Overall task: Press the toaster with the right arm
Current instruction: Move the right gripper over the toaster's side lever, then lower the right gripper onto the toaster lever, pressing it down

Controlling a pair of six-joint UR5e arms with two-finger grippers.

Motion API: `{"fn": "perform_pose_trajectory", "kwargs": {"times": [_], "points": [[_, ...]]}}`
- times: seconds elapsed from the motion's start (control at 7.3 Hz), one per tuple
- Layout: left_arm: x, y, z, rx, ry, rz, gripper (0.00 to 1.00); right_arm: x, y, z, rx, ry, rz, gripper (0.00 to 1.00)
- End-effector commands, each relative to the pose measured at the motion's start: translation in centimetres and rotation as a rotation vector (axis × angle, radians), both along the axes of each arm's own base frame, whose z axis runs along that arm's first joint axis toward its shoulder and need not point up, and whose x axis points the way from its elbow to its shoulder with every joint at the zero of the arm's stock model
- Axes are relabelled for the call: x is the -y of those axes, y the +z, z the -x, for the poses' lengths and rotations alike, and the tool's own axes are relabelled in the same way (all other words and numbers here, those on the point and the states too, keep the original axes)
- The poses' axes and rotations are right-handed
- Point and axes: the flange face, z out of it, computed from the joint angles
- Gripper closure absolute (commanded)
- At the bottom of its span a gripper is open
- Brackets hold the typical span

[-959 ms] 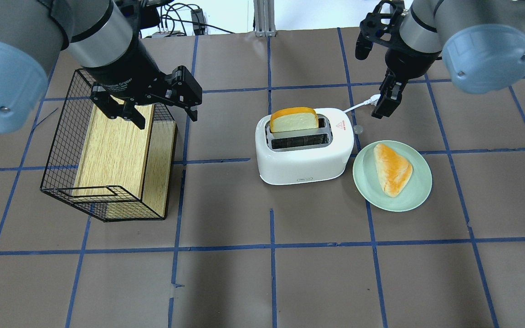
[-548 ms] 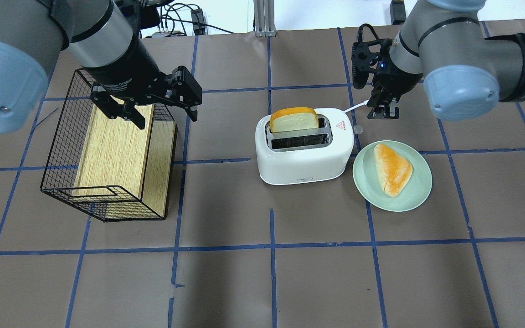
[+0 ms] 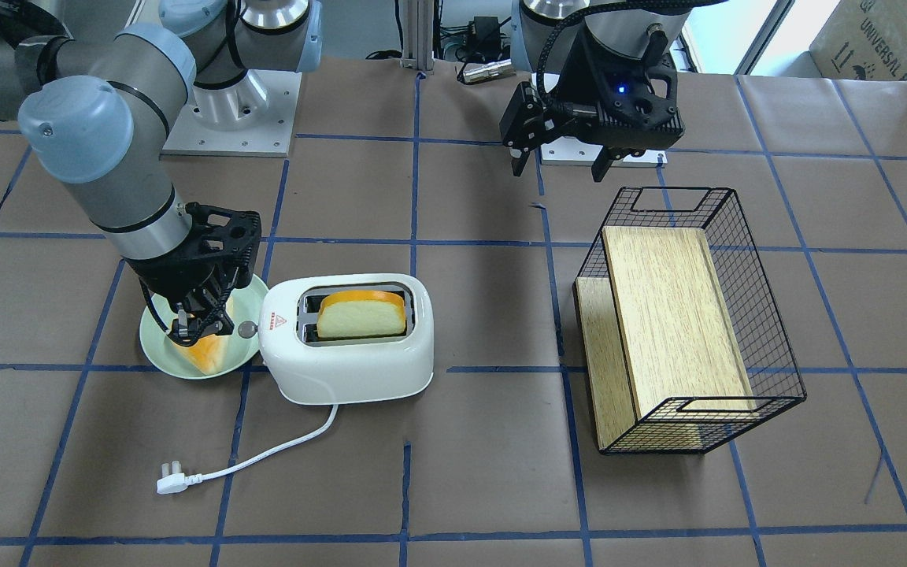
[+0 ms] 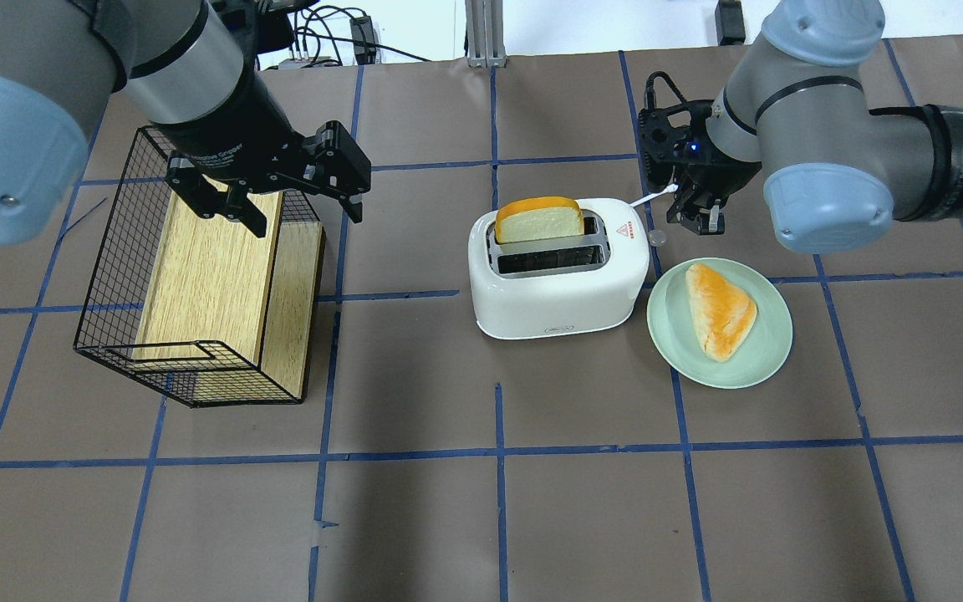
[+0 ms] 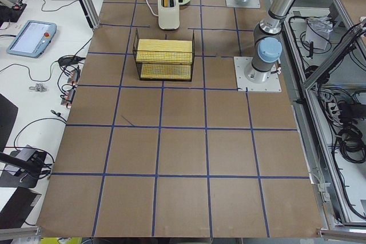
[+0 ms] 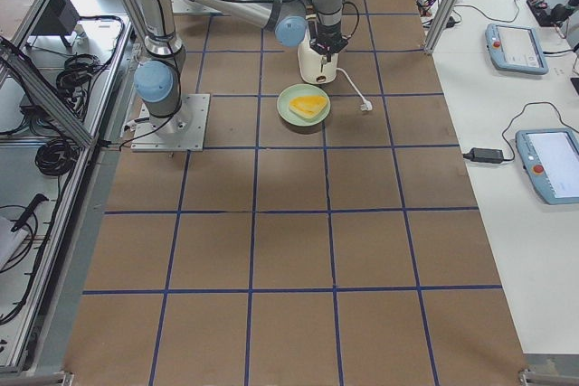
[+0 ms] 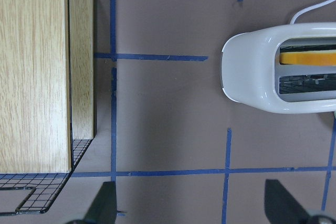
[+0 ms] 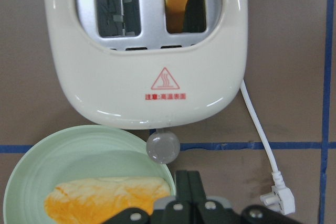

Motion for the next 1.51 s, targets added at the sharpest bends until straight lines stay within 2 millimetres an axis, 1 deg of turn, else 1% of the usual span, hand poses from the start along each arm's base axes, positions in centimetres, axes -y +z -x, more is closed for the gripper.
{"fn": "perform_pose_trajectory", "kwargs": {"times": [0.0,0.27,0.68,0.96,1.1,1.37], "points": [[0.0,0.0,0.0,-0.001,0.0,0.0,0.0,0.0,-0.3,0.0,0.0,0.019,-0.005,0.91],[0.0,0.0,0.0,0.001,0.0,0.0,0.0,0.5,-1.6,0.0,0.003,0.021,-0.026,0.91],[0.0,0.0,0.0,0.001,0.0,0.0,0.0,0.6,-1.7,-0.2,0.005,0.023,-0.02,0.91],[0.0,0.0,-0.1,0.001,0.001,0.0,0.0,0.7,-2.0,-0.2,0.003,0.024,-0.024,0.91],[0.0,0.0,-0.1,0.001,0.001,0.0,0.0,0.8,-2.5,-0.3,0.004,0.024,-0.035,0.91],[0.0,0.0,-0.1,0.001,0.001,0.0,0.0,0.8,-2.7,-0.3,0.006,0.023,-0.037,0.91]]}}
